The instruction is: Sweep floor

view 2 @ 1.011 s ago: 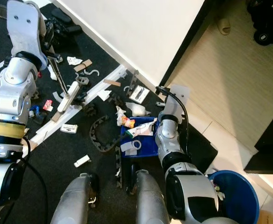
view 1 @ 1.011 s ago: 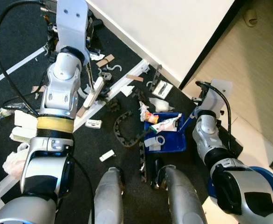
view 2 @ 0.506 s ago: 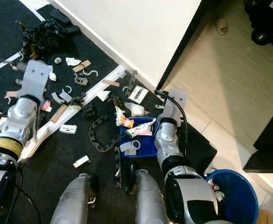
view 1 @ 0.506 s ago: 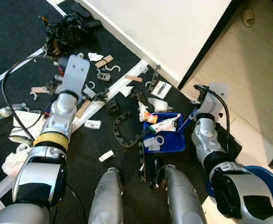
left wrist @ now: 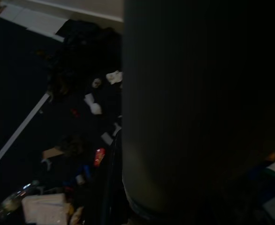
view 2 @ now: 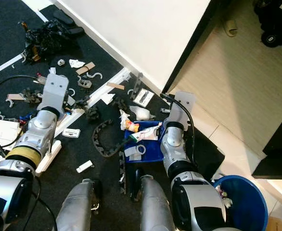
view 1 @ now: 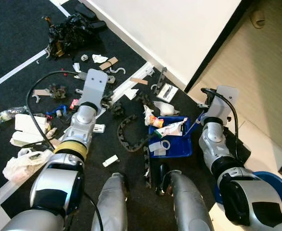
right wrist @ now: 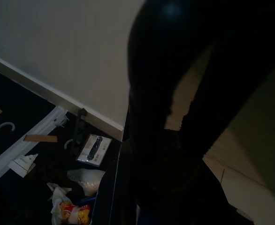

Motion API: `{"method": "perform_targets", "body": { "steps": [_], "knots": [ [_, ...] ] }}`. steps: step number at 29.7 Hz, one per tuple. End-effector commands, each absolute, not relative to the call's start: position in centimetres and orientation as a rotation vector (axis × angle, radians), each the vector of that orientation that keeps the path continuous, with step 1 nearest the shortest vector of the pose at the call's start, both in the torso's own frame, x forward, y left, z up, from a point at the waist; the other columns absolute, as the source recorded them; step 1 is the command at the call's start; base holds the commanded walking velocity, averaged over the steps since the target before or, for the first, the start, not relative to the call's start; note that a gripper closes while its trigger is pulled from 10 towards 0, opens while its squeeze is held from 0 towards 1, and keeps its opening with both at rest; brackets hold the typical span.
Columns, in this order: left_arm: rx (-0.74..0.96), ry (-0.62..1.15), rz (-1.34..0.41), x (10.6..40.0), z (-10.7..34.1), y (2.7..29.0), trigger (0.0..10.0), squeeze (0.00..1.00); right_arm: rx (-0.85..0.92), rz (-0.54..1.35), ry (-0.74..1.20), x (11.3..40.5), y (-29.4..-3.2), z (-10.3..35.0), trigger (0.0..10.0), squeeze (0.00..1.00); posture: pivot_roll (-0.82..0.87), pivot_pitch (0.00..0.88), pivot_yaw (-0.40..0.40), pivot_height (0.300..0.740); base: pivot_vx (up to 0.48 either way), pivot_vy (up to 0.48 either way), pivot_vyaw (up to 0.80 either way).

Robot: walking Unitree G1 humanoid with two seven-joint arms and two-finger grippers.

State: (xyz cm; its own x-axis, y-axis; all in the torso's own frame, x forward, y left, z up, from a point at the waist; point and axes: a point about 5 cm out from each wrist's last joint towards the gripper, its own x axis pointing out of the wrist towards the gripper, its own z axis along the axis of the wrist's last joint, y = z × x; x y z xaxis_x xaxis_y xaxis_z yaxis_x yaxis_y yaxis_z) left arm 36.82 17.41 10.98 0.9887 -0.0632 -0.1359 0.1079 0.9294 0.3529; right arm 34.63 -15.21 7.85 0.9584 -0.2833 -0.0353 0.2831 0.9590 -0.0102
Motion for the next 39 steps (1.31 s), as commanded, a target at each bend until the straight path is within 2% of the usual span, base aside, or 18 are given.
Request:
{"method": "perform_targets", "body": {
  "steps": [1, 12, 14, 19, 26, 35, 39],
  "knots": [
    [0.318, 0.113, -0.133, 36.6, 10.5, 15.6, 10.0, 0.00, -0.067, -0.262, 0.191, 32.9, -15.1, 4.6, 10.0, 0.00, 0.12, 0.320, -0.057, 0.740, 0.000, 0.000, 0.00],
    [0.248, 0.131, -0.179, 36.9, 10.7, 12.2, 10.0, 0.00, -0.076, -0.272, 0.194, 32.9, -15.6, 4.6, 10.0, 0.00, 0.12, 0.323, -0.050, 0.740, 0.000, 0.000, 0.00],
    [0.248, 0.131, -0.179, 36.9, 10.7, 12.2, 10.0, 0.00, -0.076, -0.272, 0.194, 32.9, -15.6, 4.6, 10.0, 0.00, 0.12, 0.323, -0.050, 0.740, 0.000, 0.000, 0.00],
    [0.171, 0.117, -0.170, 37.3, 11.7, 10.8, 10.0, 0.00, -0.080, -0.276, 0.192, 33.1, -15.8, 4.8, 10.0, 0.00, 0.11, 0.325, -0.051, 0.740, 0.000, 0.000, 0.00],
    [-0.018, 0.040, -0.078, 38.7, 15.3, 8.9, 10.0, 0.00, -0.089, -0.278, 0.186, 33.2, -16.2, 4.9, 10.0, 0.00, 0.12, 0.315, -0.054, 0.740, 0.000, 0.000, 0.00],
    [-0.172, 0.033, 0.060, 39.6, 17.1, 8.7, 10.0, 0.00, -0.099, -0.271, 0.185, 33.0, -16.3, 4.7, 10.0, 0.00, 0.12, 0.305, -0.051, 0.740, 0.000, 0.000, 0.00],
    [-0.237, -0.044, 0.116, 39.9, 19.0, 8.7, 10.0, 0.00, -0.103, -0.275, 0.183, 32.9, -16.6, 4.7, 10.0, 0.00, 0.12, 0.300, -0.049, 0.740, 0.000, 0.000, 0.00]
  ]
}}
